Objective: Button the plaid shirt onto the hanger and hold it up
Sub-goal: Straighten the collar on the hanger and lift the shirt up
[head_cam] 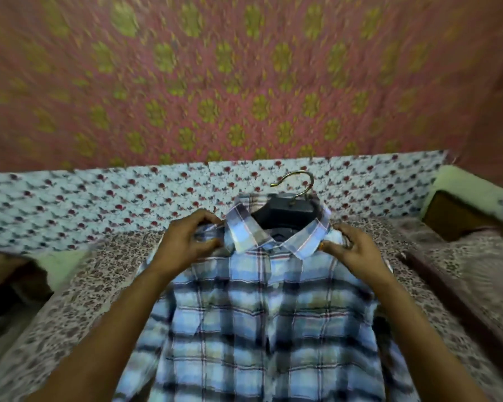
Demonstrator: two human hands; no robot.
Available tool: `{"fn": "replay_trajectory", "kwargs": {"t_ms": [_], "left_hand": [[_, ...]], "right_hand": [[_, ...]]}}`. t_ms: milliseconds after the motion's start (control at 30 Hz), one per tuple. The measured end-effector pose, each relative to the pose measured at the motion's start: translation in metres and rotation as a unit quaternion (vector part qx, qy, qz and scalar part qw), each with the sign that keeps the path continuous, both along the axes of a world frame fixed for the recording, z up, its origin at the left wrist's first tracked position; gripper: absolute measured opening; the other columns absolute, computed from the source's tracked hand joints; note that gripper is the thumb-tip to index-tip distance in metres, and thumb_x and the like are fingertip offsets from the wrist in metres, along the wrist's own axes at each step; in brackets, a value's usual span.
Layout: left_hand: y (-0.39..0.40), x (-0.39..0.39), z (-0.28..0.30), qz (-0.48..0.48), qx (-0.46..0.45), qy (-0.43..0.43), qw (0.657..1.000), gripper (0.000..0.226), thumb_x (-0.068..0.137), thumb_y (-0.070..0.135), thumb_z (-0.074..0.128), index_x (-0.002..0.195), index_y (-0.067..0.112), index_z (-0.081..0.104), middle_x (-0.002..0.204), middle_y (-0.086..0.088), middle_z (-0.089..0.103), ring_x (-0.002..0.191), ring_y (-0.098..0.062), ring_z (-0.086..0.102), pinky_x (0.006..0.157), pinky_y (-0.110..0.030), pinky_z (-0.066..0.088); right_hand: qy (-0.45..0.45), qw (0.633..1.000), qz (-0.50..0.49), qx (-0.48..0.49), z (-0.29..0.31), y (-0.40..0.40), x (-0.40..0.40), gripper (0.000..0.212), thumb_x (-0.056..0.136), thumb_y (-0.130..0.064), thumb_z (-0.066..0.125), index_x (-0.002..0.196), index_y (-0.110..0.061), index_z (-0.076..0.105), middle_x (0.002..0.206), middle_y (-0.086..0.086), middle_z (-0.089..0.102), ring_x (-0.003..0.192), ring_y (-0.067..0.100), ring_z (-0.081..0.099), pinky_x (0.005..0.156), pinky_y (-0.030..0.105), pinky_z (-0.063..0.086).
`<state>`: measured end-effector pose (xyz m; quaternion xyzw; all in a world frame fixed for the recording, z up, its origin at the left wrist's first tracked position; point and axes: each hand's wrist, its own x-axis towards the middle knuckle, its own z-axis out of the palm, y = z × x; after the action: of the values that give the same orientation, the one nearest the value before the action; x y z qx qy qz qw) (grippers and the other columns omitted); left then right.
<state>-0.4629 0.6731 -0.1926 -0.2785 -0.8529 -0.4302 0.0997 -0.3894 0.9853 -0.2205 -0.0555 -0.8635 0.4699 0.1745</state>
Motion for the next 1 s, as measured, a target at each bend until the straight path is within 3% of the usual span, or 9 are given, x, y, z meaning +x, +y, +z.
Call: {"fn": "replay_trajectory", "kwargs": {"t_ms": [100,200,367,500,600,733,833,933,1000], "left_hand": [[-0.035,0.048,0.039,0.01,0.058,-0.007,0.998,0.025,0.079,0.024,0.072,0.094,0.038,0.058,0.102,0.025,0.059,0.097,0.008,0.054,0.085,-0.03,0.049],[-0.077,0.096,0.074,0.023,0.082,-0.002,0.996,0.024,0.086,0.02,0.064,0.11,0.02,0.061,0.113,0.01,0.058,0.107,-0.004,0.054,0.094,-0.033,0.044],[-0.112,0.141,0.117,0.01,0.055,-0.016,0.998,0.027,0.093,0.021,0.053,0.12,0.022,0.058,0.123,0.005,0.054,0.117,-0.013,0.049,0.096,-0.033,0.042],[-0.133,0.158,0.138,-0.023,0.05,-0.105,0.993,0.034,0.096,0.016,0.047,0.126,0.029,0.047,0.127,-0.001,0.05,0.111,-0.015,0.052,0.09,-0.032,0.044],[-0.132,0.167,0.139,-0.006,0.03,-0.149,0.988,0.046,0.095,0.01,0.048,0.137,0.025,0.036,0.122,0.002,0.047,0.115,-0.015,0.043,0.094,-0.038,0.038],[-0.116,0.166,0.148,0.049,0.085,-0.071,0.993,0.013,0.092,0.015,0.052,0.088,0.017,0.064,0.074,0.012,0.068,0.072,-0.003,0.062,0.077,-0.032,0.046],[-0.124,0.163,0.161,0.086,0.111,-0.057,0.988,0.008,0.091,0.01,0.054,0.09,0.009,0.062,0.072,0.003,0.059,0.066,-0.01,0.051,0.057,-0.021,0.042],[-0.14,0.147,0.165,0.135,0.004,-0.055,0.989,0.009,0.089,0.006,0.058,0.085,0.01,0.065,0.076,-0.009,0.06,0.073,-0.023,0.054,0.06,-0.028,0.036],[-0.139,0.142,0.165,0.132,-0.146,-0.071,0.978,0.019,0.085,0.004,0.063,0.104,0.005,0.065,0.101,-0.015,0.066,0.098,-0.03,0.059,0.075,-0.031,0.041]], "right_hand": [[0.064,0.995,-0.049,0.065,0.038,-0.03,0.048,0.047,0.078,-0.043,0.069,0.117,-0.018,0.06,0.114,0.003,0.066,0.1,0.024,0.062,0.083,0.048,0.051],[0.139,0.984,-0.072,0.086,0.076,-0.06,0.098,0.04,0.078,-0.043,0.068,0.11,-0.018,0.063,0.103,0.009,0.069,0.093,0.031,0.063,0.076,0.047,0.051],[0.186,0.973,-0.074,0.117,0.121,-0.082,0.15,0.046,0.074,-0.055,0.066,0.103,-0.019,0.064,0.095,0.01,0.07,0.087,0.032,0.064,0.07,0.048,0.051],[0.211,0.964,-0.103,0.122,0.142,-0.07,0.175,0.052,0.071,-0.058,0.054,0.101,-0.017,0.065,0.088,0.01,0.07,0.08,0.03,0.063,0.063,0.039,0.047],[0.215,0.964,-0.109,0.111,0.157,-0.058,0.184,0.06,0.068,-0.065,0.051,0.099,-0.015,0.064,0.086,0.011,0.068,0.08,0.033,0.062,0.064,0.044,0.047],[0.23,0.961,-0.104,0.113,0.176,-0.042,0.191,0.051,0.072,-0.059,0.055,0.094,-0.015,0.063,0.079,0.008,0.065,0.075,0.031,0.059,0.063,0.047,0.047],[0.255,0.953,-0.103,0.126,0.19,-0.025,0.196,0.056,0.07,-0.062,0.053,0.087,-0.009,0.061,0.074,0.011,0.061,0.072,0.031,0.057,0.062,0.048,0.045],[0.26,0.947,-0.105,0.158,0.198,-0.023,0.196,0.052,0.07,-0.058,0.058,0.077,-0.007,0.054,0.066,0.011,0.053,0.065,0.03,0.051,0.059,0.048,0.042],[0.26,0.946,-0.106,0.161,0.2,-0.026,0.191,0.061,0.067,-0.068,0.054,0.083,-0.01,0.058,0.074,0.015,0.059,0.07,0.034,0.056,0.062,0.052,0.047]]}}
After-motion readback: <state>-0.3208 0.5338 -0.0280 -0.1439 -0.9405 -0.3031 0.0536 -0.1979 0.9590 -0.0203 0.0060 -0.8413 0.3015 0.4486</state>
